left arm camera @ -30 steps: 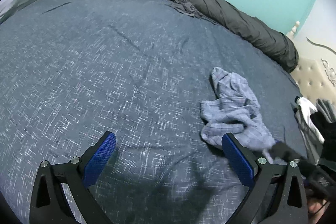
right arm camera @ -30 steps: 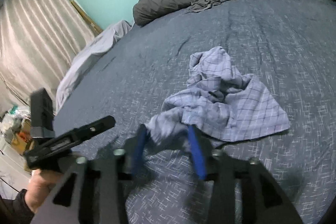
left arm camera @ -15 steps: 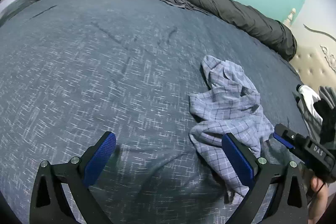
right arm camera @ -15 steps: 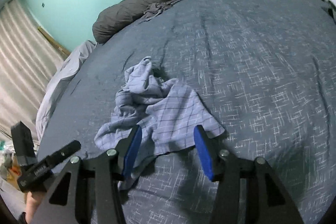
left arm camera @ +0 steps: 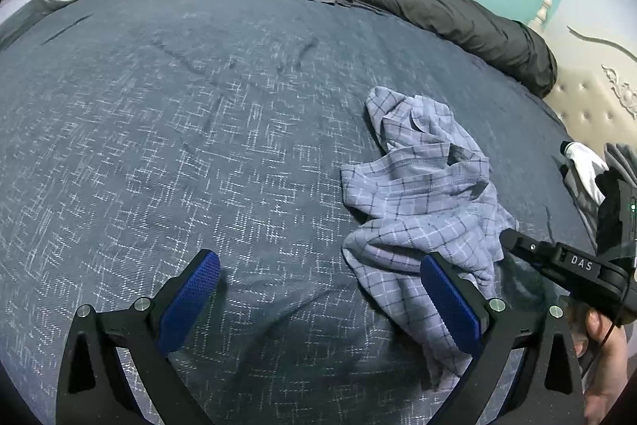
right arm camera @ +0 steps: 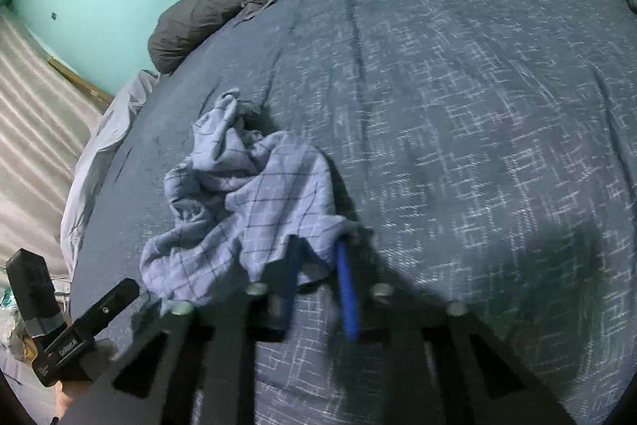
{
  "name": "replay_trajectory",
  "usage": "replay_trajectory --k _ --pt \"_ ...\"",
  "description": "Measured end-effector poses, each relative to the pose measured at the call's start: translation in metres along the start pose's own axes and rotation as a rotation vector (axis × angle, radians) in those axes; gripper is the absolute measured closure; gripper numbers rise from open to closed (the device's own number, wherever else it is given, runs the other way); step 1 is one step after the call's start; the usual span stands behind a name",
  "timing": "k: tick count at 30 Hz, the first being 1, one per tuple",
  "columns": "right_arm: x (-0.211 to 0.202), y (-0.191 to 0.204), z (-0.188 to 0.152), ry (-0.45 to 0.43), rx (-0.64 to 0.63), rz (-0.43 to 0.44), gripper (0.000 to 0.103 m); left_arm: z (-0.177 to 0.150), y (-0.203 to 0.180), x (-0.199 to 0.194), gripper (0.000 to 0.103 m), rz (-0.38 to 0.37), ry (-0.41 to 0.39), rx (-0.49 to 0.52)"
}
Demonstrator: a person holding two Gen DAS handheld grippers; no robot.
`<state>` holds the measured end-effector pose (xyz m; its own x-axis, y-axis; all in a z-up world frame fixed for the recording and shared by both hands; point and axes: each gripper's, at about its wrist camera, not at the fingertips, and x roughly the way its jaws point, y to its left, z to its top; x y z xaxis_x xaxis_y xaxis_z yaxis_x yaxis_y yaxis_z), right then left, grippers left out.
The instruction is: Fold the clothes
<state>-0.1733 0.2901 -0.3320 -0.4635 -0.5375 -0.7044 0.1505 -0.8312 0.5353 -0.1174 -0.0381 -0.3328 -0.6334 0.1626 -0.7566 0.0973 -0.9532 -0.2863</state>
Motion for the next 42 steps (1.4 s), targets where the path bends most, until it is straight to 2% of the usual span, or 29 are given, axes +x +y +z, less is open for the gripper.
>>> replay_trajectory --k 2,9,16,19,24,28,31,33,34,35,36,37,39,42 --pt "-0.005 0.002 0.004 -0.018 -0.003 0.021 0.097 0.002 0.000 0.002 0.000 -0.013 0.009 -0.003" --pt "-0.035 -0.007 0.016 -0.148 0.025 0.073 0.099 0.005 -0.005 0.006 0.000 -0.053 0.033 0.003" --pt "-0.078 -0.039 0.031 -0.290 0.087 0.049 0.099 0.007 -0.019 0.011 0.000 -0.054 0.033 0.045" --pt "-0.071 -0.042 0.039 -0.309 0.111 0.015 0.099 0.006 -0.025 0.015 0.000 -0.062 0.040 0.054" --pt "-0.086 -0.070 0.043 -0.361 0.179 -0.060 0.099 0.009 -0.029 0.018 0.000 -0.060 0.037 0.064" --pt "-0.098 -0.095 0.041 -0.380 0.239 -0.185 0.099 0.009 -0.026 0.016 0.000 -0.057 0.038 0.056" --pt "-0.091 -0.103 0.040 -0.331 0.270 -0.281 0.095 0.010 -0.026 0.017 0.000 -0.058 0.038 0.053" --pt "-0.087 -0.100 0.040 -0.317 0.268 -0.277 0.094 0.010 -0.026 0.016 0.000 -0.058 0.034 0.052" --pt "-0.089 -0.095 0.040 -0.328 0.250 -0.280 0.088 0.011 -0.027 0.016 0.000 -0.056 0.032 0.052" --pt "-0.092 -0.087 0.042 -0.348 0.213 -0.297 0.074 0.011 -0.026 0.015 0.000 -0.052 0.031 0.050" --pt "-0.096 -0.077 0.044 -0.369 0.173 -0.317 0.068 0.011 -0.025 0.015 0.000 -0.049 0.030 0.048" --pt "-0.097 -0.070 0.045 -0.382 0.149 -0.314 0.063 0.011 -0.024 0.015 0.000 -0.046 0.031 0.046" --pt "-0.099 -0.057 0.046 -0.402 0.107 -0.295 0.062 0.010 -0.021 0.015 0.000 -0.041 0.032 0.040" --pt "-0.074 -0.044 0.051 -0.327 0.064 -0.172 0.061 0.010 -0.019 0.014 0.000 -0.036 0.031 0.036"
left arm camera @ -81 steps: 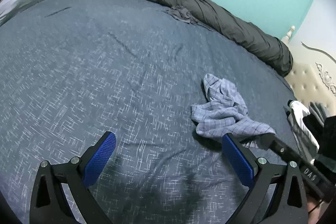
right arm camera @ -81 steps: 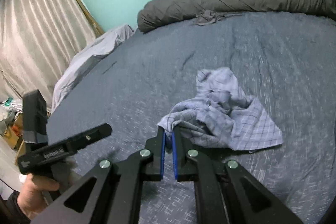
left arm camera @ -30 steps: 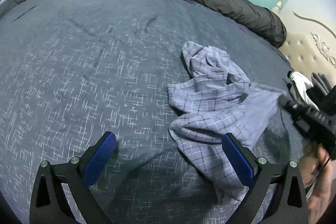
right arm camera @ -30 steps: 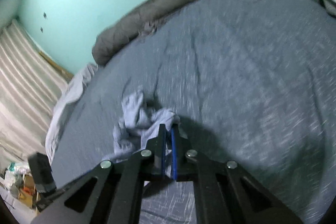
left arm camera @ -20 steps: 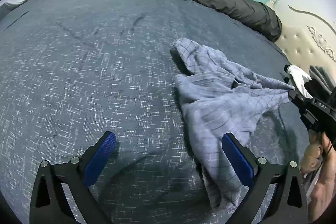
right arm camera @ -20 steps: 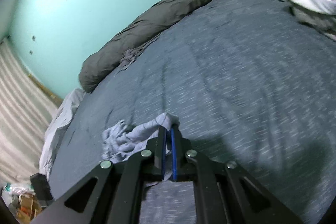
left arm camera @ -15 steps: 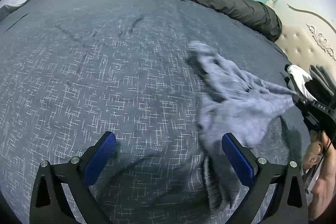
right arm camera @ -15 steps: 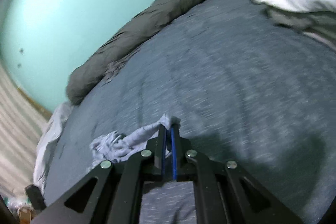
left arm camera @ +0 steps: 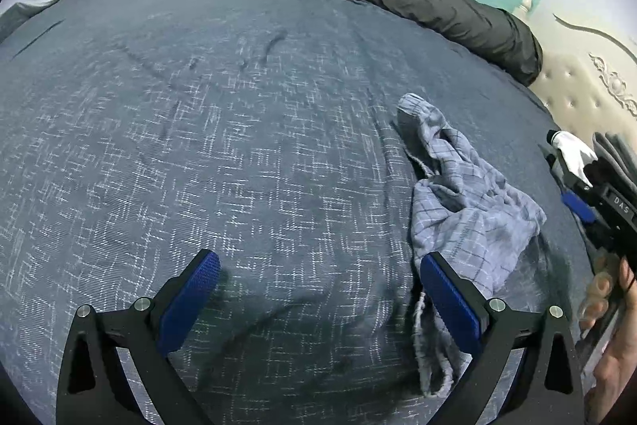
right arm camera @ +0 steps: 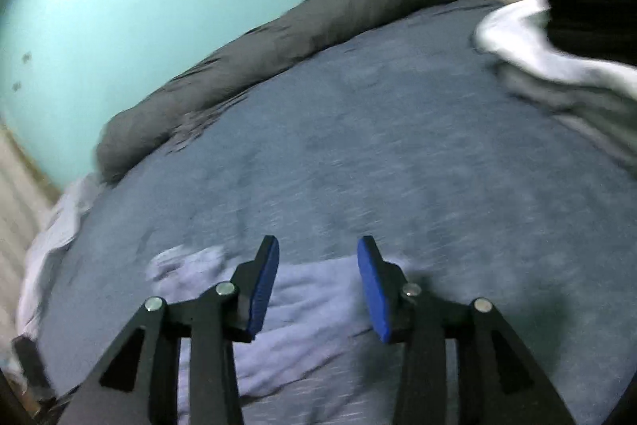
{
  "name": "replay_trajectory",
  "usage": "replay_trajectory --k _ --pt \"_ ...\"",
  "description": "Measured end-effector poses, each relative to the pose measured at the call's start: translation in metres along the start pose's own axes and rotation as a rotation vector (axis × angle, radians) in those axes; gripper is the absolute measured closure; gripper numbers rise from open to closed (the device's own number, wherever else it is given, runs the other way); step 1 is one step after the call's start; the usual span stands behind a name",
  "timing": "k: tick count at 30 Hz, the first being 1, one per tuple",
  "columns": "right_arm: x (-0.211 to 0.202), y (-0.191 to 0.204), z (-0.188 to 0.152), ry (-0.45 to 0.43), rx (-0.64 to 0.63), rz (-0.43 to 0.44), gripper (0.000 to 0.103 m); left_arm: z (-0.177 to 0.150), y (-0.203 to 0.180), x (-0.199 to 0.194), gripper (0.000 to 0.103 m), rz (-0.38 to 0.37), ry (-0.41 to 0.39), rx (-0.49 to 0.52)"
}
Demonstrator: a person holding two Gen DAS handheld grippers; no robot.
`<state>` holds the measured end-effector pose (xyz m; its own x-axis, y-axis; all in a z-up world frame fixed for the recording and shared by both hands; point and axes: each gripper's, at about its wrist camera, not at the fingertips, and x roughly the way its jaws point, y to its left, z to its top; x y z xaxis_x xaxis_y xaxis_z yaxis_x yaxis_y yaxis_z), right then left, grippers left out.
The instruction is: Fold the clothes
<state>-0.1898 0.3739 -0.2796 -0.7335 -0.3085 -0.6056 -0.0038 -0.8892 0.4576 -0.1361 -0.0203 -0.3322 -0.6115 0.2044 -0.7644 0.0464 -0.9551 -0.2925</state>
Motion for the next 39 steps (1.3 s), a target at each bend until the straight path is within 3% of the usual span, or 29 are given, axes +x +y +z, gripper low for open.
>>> replay_trajectory --k 2,6,9,15,16,17,20,31,39 --pt "0.022 0.016 -0.011 0.099 -0.037 0.069 0.060 0.000 0.001 -0.001 0.000 0.001 -0.002 0.001" --pt "0.050 0.042 -0.031 0.213 -0.107 0.132 0.057 -0.001 0.003 -0.003 0.000 0.004 -0.004 0.001" --pt "0.066 0.053 -0.040 0.264 -0.130 0.148 0.045 -0.001 0.006 -0.004 0.000 0.006 -0.004 -0.001" --pt "0.075 0.054 -0.050 0.296 -0.126 0.139 0.046 -0.002 0.012 -0.006 0.000 0.011 -0.007 -0.012" --pt "0.075 0.053 -0.051 0.299 -0.121 0.144 0.051 -0.002 0.012 -0.007 0.000 0.011 -0.007 -0.012" --pt "0.075 0.052 -0.052 0.299 -0.121 0.146 0.064 -0.002 0.012 -0.007 0.000 0.012 -0.007 -0.012" --pt "0.071 0.051 -0.055 0.294 -0.136 0.152 0.091 -0.004 0.011 -0.007 0.000 0.012 -0.006 -0.010" --pt "0.029 0.026 -0.029 0.152 -0.120 0.154 0.095 -0.006 -0.007 -0.006 0.000 0.000 -0.007 0.005" --pt "0.007 -0.026 -0.012 0.099 -0.034 0.056 0.095 -0.002 -0.024 -0.001 0.000 -0.009 -0.006 0.018"
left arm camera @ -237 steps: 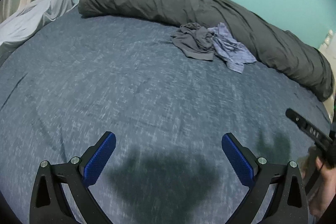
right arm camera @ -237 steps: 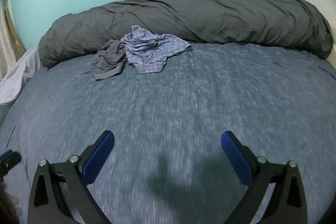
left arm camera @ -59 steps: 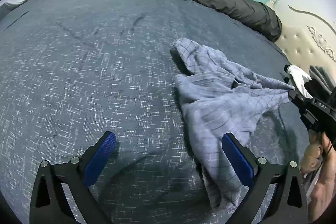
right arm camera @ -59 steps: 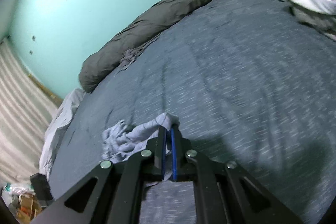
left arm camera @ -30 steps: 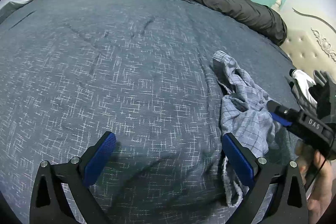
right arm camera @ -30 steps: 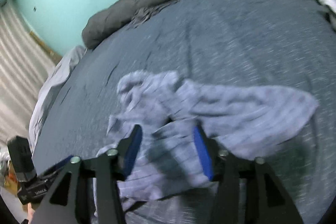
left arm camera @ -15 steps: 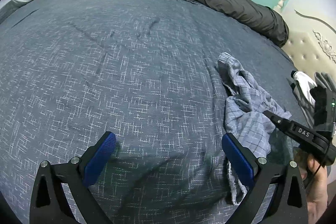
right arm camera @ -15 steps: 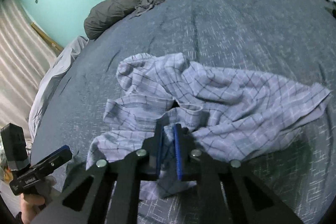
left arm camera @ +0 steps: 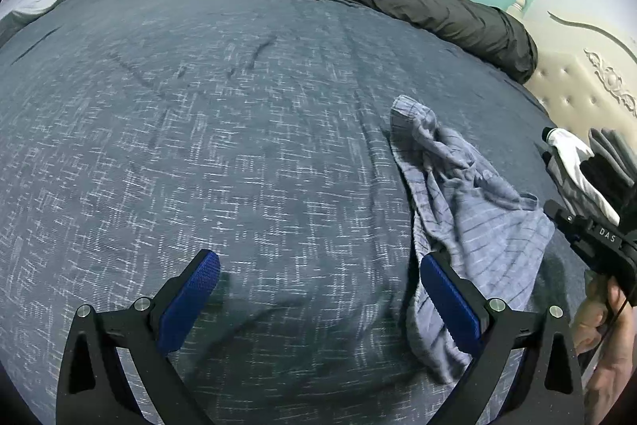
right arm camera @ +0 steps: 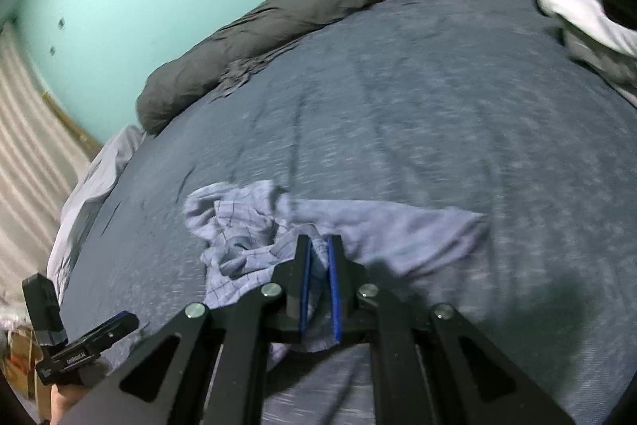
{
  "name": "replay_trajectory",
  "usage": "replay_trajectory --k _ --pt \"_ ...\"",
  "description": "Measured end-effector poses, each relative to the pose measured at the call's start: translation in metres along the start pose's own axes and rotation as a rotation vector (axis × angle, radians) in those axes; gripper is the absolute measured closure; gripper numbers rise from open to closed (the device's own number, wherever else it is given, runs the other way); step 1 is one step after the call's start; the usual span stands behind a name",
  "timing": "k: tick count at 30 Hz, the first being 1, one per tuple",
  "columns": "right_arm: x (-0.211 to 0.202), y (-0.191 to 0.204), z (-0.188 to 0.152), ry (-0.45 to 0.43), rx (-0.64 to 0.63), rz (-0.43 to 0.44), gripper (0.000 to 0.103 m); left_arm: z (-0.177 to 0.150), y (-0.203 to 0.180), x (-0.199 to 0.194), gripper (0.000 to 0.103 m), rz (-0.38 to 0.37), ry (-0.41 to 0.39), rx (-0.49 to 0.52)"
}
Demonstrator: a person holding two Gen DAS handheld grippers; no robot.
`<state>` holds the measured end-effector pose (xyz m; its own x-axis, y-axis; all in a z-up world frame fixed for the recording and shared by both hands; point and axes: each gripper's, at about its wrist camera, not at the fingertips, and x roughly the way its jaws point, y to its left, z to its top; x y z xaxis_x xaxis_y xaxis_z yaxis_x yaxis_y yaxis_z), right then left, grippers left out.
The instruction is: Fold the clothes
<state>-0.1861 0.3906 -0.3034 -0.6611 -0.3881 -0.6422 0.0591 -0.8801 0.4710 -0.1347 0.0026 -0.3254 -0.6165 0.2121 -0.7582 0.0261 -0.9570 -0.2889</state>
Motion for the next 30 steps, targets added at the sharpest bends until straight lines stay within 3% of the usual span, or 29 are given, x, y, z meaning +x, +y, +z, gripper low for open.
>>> replay_trajectory --k 6,10,15,20,22,26,30 --pt "-0.001 -0.040 -0.001 0.015 0.070 -0.120 0.095 0.017 -0.012 0.014 0.000 -0.021 0.010 0.019" --pt "0.003 -0.056 -0.001 0.040 0.111 -0.171 0.095 0.004 -0.020 0.006 0.000 -0.020 0.020 0.027" --pt "0.008 -0.055 0.000 0.046 0.105 -0.213 0.094 -0.001 -0.017 0.007 0.000 -0.016 0.028 0.026" --pt "-0.006 -0.044 0.008 -0.024 0.080 -0.233 0.090 -0.006 -0.012 0.002 0.000 -0.023 0.033 0.023" --pt "-0.011 -0.033 0.010 -0.043 0.050 -0.213 0.086 -0.008 -0.009 0.001 0.000 -0.022 0.038 0.025" --pt "-0.011 0.000 0.008 -0.029 -0.025 -0.106 0.067 -0.009 -0.001 -0.004 0.000 -0.017 0.036 0.018" --pt "-0.005 0.039 -0.004 0.040 -0.135 -0.028 0.066 -0.008 0.006 -0.005 0.000 -0.006 0.033 0.011"
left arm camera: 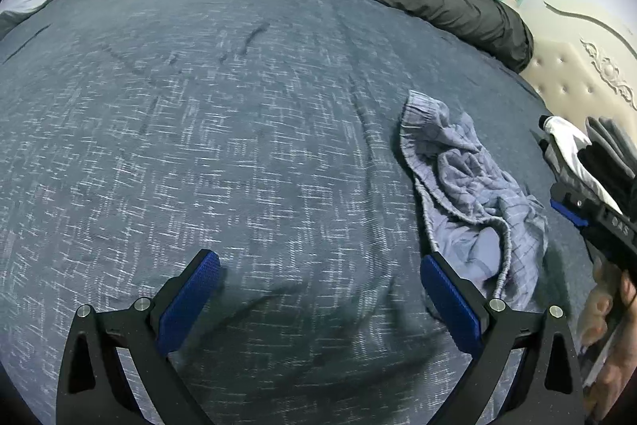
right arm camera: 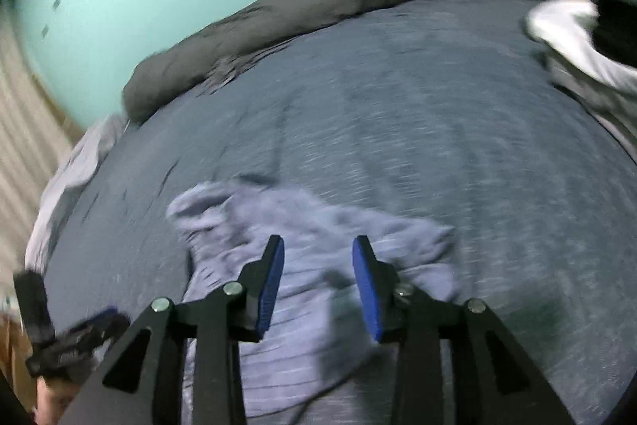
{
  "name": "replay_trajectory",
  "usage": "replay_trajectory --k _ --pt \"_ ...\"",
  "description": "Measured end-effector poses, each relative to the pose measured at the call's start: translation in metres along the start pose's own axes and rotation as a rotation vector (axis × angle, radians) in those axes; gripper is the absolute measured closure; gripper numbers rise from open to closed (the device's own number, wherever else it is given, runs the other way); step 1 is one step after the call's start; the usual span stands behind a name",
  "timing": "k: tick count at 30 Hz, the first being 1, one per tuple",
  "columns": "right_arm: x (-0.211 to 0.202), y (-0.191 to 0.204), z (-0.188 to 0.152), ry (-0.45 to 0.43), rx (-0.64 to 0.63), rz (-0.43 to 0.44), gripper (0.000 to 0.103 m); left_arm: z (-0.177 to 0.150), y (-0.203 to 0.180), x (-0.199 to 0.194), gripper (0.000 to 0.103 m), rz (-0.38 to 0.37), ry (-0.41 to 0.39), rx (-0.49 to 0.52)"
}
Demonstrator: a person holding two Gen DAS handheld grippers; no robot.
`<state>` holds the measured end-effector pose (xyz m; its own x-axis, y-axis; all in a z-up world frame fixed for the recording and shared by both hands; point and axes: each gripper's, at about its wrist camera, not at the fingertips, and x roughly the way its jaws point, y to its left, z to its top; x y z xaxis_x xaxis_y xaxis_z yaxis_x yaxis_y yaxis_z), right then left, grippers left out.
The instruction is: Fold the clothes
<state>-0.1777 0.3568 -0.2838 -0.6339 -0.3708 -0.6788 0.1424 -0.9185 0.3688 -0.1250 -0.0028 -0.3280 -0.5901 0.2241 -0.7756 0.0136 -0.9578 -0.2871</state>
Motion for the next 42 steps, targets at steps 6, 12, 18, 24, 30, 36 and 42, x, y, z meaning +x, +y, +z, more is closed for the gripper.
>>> replay_trajectory --k 6,12,18,24,30,36,42 --pt "0.029 0.061 -0.003 0.148 -0.171 0.058 0.066 0.000 0.016 -0.004 0.000 0.000 -0.002 -0.030" --pt "0.063 0.099 -0.002 0.257 -0.308 0.008 0.066 0.000 0.028 -0.009 0.000 0.009 -0.011 -0.058" --pt "0.096 0.127 -0.008 0.310 -0.424 -0.032 0.066 -0.003 0.032 -0.022 0.000 0.008 -0.021 -0.066" --pt "0.119 0.136 -0.013 0.341 -0.476 -0.065 0.066 -0.002 0.038 -0.027 0.000 0.004 -0.024 -0.080" --pt "0.138 0.137 -0.005 0.329 -0.476 -0.095 0.066 -0.003 0.040 -0.028 0.000 0.006 -0.023 -0.084" --pt "0.140 0.131 0.010 0.298 -0.460 -0.122 0.097 0.000 0.036 -0.024 0.000 0.004 -0.019 -0.080" --pt "0.112 0.106 0.038 0.217 -0.342 -0.083 0.098 -0.002 0.023 -0.015 0.000 -0.042 0.001 -0.076"
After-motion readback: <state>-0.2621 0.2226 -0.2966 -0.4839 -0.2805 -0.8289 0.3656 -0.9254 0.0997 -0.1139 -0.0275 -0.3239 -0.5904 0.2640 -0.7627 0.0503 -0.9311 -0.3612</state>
